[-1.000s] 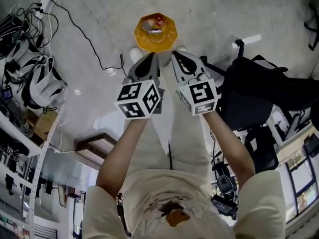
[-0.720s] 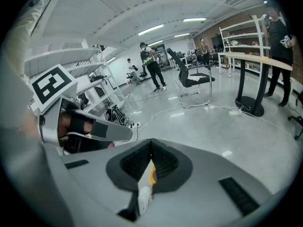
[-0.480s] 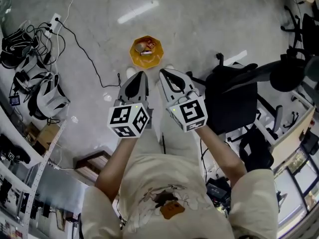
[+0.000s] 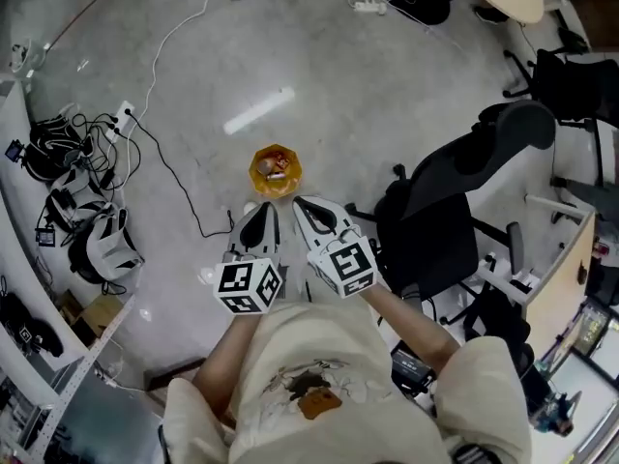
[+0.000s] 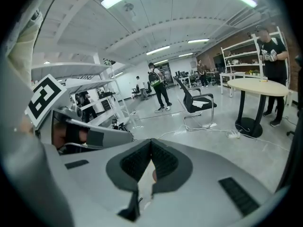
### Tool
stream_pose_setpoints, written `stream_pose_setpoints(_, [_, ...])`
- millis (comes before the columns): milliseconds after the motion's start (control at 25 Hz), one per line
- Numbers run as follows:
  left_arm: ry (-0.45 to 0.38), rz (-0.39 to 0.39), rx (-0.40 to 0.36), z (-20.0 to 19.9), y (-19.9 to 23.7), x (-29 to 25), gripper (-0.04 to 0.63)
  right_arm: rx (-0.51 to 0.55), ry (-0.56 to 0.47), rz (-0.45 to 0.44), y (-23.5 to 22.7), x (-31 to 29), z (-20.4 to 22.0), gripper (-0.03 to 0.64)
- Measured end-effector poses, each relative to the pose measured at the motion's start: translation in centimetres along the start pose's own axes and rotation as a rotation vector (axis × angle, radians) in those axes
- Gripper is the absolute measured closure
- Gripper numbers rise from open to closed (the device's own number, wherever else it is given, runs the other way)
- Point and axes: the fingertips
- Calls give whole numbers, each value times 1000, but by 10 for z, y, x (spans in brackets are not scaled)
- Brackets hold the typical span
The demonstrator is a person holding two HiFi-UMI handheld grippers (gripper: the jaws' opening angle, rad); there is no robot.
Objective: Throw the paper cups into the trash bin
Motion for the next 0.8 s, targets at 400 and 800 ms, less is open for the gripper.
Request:
stream_pose_setpoints(400, [-117, 44, -107, -51, -57, 73, 591, 16, -85, 44, 16, 63, -51, 610])
stream_pose_setpoints(800, [-142, 59, -182, -55, -93, 122, 591, -8, -124, 59, 35, 121, -78, 610])
Point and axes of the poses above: the fingertips, and each gripper's own axes: x backward along the fingers, y to its left, z out of its underside, and after that the axes turned 7 degrees about y, right-handed
